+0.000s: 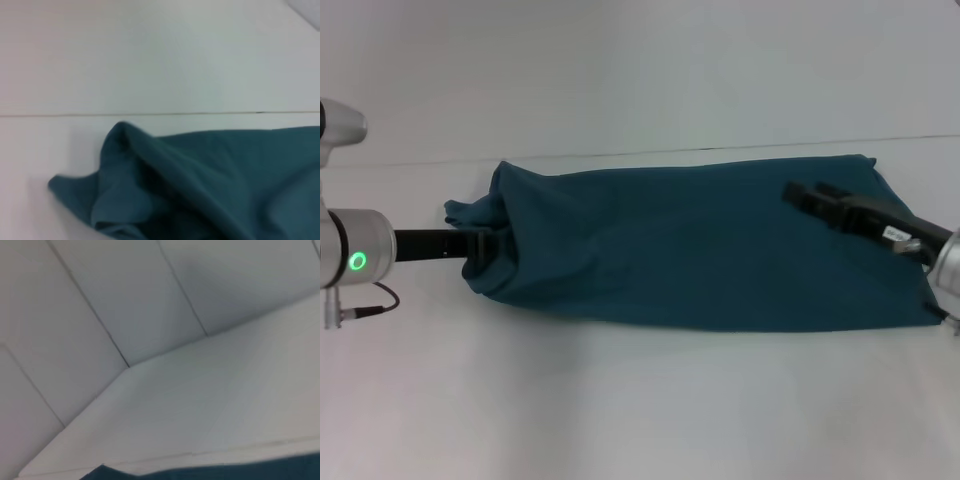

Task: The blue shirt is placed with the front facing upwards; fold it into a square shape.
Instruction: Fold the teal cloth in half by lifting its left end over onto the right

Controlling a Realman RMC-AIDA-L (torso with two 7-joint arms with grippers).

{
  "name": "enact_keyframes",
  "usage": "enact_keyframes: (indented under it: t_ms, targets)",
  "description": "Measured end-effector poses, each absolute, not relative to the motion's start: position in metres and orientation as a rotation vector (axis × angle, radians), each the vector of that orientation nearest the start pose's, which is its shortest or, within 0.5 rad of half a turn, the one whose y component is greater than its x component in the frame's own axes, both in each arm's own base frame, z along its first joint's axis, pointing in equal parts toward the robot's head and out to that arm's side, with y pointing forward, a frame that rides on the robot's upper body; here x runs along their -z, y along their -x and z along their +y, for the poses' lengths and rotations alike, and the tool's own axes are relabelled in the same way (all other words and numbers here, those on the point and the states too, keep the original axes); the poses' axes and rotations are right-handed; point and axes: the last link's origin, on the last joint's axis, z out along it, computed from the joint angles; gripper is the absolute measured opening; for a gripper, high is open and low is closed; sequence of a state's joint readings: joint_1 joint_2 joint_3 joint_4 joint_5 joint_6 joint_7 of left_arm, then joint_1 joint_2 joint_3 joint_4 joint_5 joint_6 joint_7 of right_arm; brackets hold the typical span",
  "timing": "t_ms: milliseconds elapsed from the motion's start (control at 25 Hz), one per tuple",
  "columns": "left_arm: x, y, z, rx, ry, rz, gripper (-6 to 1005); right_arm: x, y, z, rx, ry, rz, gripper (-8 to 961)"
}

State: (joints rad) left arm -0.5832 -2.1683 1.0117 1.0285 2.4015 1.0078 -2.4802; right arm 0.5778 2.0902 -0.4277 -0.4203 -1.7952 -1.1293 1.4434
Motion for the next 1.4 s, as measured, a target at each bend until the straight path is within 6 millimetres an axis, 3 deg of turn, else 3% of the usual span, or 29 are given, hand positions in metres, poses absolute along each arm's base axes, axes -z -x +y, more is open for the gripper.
enact_keyframes:
  t_ms: [80, 320, 640, 920, 1400]
  targets:
    - [-0.006, 0.227, 0.404, 0.27, 2.17, -1.271, 24, 0.004, -0.298, 0.377, -0.891, 2.037, 0.997, 667]
    - [-0.012, 0.212, 0.398, 0.318, 2.223, -1.242, 24, 0.042, -0.282, 0.382, -0.827, 1.949, 0.772, 528]
    - [-0.02, 0.193, 0.395, 0.384, 2.26, -1.191, 24, 0.098, -0.237, 0.404, -0.624, 2.087, 0.801, 293]
    - [-0.027, 0.181, 0.395, 0.434, 2.277, -1.151, 24, 0.114, -0.226, 0.401, -0.593, 2.145, 0.825, 17]
    - [-0.036, 0.169, 0.393, 0.518, 2.287, -1.114, 24, 0.144, -0.203, 0.39, -0.523, 2.284, 0.834, 20]
